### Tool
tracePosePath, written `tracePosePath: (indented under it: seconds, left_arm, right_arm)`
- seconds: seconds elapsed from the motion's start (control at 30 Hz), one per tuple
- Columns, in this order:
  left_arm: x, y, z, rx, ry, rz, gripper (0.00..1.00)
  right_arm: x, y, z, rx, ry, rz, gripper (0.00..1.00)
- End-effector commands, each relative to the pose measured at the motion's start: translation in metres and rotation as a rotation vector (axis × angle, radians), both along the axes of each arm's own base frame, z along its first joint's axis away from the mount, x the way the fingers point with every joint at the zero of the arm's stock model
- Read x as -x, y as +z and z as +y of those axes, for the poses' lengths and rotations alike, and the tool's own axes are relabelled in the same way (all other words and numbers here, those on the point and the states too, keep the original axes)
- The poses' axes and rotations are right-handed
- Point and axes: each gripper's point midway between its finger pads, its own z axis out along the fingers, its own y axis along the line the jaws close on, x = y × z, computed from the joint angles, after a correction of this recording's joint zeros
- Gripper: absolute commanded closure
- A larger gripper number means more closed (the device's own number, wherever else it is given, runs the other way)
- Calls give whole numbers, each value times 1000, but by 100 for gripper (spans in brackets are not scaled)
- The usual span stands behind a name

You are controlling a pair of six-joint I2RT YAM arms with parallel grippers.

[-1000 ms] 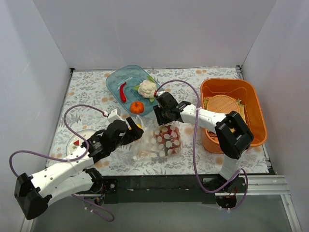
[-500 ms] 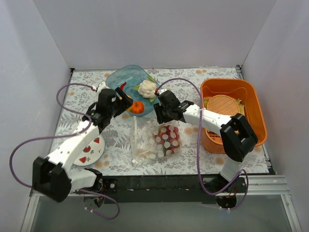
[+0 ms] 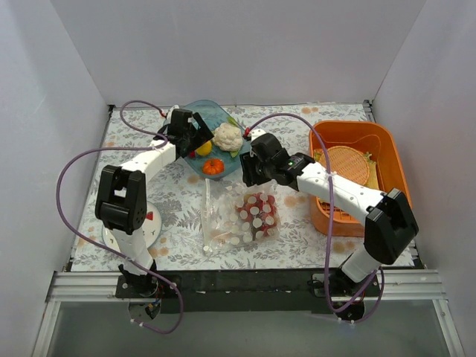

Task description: Open the zip-top bag and remove the fake food

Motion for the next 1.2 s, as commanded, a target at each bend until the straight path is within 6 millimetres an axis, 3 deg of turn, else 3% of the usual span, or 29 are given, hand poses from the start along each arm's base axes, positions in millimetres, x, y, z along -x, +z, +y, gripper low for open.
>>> tracePosePath:
  seconds: [0.0, 0.1, 0.17, 0.23, 0.3, 0.33, 0.4, 0.43, 0.63, 0.8, 0.87, 0.9, 1.0, 1.03, 1.17]
  left_arm:
    - [1, 51, 4, -3, -27, -86, 8]
    - [24, 68, 10, 1, -38, -99, 9]
    - [51, 58, 16, 0, -39, -62, 11]
    - [90, 53, 24, 10, -43, -45, 19]
    - [117, 52, 28, 30, -36, -42, 27]
    - [141, 46, 33, 38, -37, -36, 29]
    - [166, 38, 35, 53, -34, -9, 33]
    - [182, 35, 36, 73, -44, -11, 40]
    - [232, -2, 17, 174, -72, 92, 64]
    - [253, -29, -19, 227, -150, 148, 67]
    - [255, -34, -36, 268, -176, 155, 69]
    - [261, -47, -41, 271, -190, 195, 70]
    - [264, -50, -60, 324, -221, 192, 74]
    - [266, -56, -61, 322, -218, 204, 75]
    - [272, -69, -62, 318, -199, 224, 82]
  right_arm:
    - [12, 16, -10, -2, 2, -18, 45]
    - [19, 14, -21, 15, -10, -25, 41]
    - [21, 14, -28, 20, -17, -39, 38]
    - [23, 6, -37, 39, -32, -35, 35]
    - [22, 1, -42, 36, -41, -26, 33]
    - [19, 0, -42, 17, -39, -18, 33]
    - [13, -2, -44, 15, -49, -14, 33]
    - [12, -5, -41, 19, -42, -1, 33]
    - [1, -19, -35, 35, -54, 24, 34]
    - [-6, -31, -34, 65, -71, 42, 36]
    - [-9, -32, -35, 76, -89, 38, 41]
    - [-10, -32, -35, 79, -93, 35, 44]
    - [-13, -35, -37, 99, -102, 37, 65]
    - [-12, -39, -37, 110, -100, 47, 77]
    - [-14, -31, -36, 108, -104, 41, 97]
